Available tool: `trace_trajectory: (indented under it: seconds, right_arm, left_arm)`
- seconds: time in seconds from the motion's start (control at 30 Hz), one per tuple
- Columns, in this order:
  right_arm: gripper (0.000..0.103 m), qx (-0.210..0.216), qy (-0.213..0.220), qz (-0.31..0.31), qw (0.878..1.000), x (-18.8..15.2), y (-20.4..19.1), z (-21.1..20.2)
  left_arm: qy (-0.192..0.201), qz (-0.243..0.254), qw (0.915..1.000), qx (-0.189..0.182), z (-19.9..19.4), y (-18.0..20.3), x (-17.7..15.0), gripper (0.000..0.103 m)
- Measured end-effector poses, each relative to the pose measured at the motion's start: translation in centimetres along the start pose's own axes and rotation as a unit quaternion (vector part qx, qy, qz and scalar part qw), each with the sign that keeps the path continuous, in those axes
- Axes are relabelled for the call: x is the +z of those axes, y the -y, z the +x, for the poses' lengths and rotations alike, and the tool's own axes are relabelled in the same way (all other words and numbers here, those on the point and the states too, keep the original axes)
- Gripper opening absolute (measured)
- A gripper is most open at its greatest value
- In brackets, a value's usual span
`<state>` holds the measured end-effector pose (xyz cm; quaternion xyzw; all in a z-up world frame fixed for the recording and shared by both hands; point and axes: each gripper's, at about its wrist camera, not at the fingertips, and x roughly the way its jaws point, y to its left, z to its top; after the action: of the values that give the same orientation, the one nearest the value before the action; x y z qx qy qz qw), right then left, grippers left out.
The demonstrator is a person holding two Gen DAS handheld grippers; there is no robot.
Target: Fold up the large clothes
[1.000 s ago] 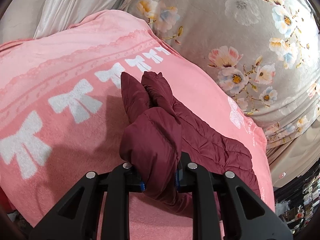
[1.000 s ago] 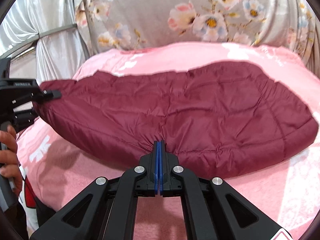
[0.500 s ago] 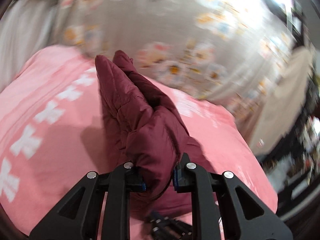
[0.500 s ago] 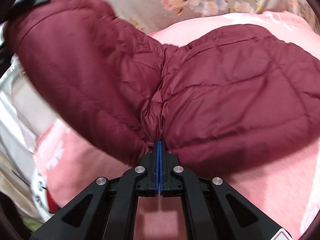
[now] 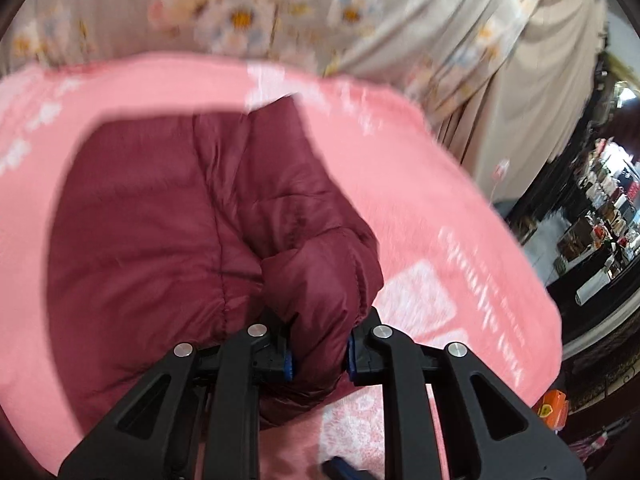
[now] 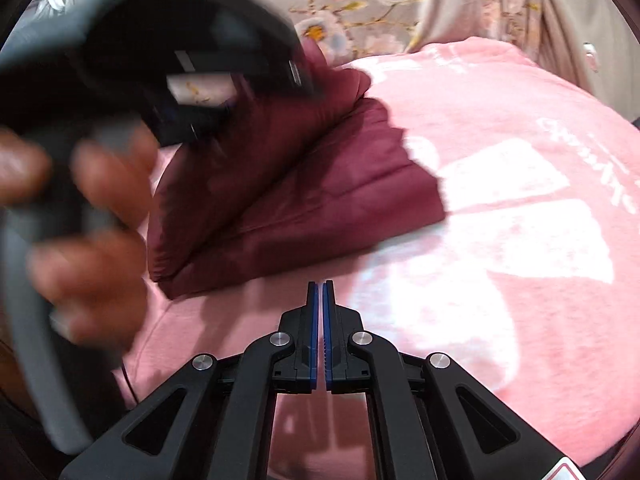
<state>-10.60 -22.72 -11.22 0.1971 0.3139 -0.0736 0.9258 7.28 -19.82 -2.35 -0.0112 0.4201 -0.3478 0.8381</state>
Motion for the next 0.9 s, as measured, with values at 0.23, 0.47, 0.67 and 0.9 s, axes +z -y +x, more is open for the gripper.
trace_trajectory:
  seconds: [0.23, 0.47, 0.67, 0.9]
  right_arm:
    - [0.003, -0.02, 0.017, 0.01, 1.0, 0.0, 1.6, -1.0]
    - [0.024, -0.044, 0.091, -0.028, 0.994, 1.9, 0.9, -4.4]
    - [0.048, 0.0, 0.124, -0.045, 0.991, 6.7, -0.8, -4.7]
    - [0.048, 0.03, 0.096, -0.019, 0.995, 10.4, -0.9, -0.3]
  left_arm:
    - [-0.034, -0.014, 0.9989, -0.03, 1.7, 0.6, -1.0, 0.055]
    - [0.085, -0.074, 0.9904, -0.08, -7.5, -2.3, 2.2, 0.079]
    - [0.17, -0.104, 0.9784, 0.055, -12.2, -7.8, 5.1, 0.083]
    - [0.159, -0.137, 0.9686, 0.134, -12.3, -12.9, 5.1, 0.083]
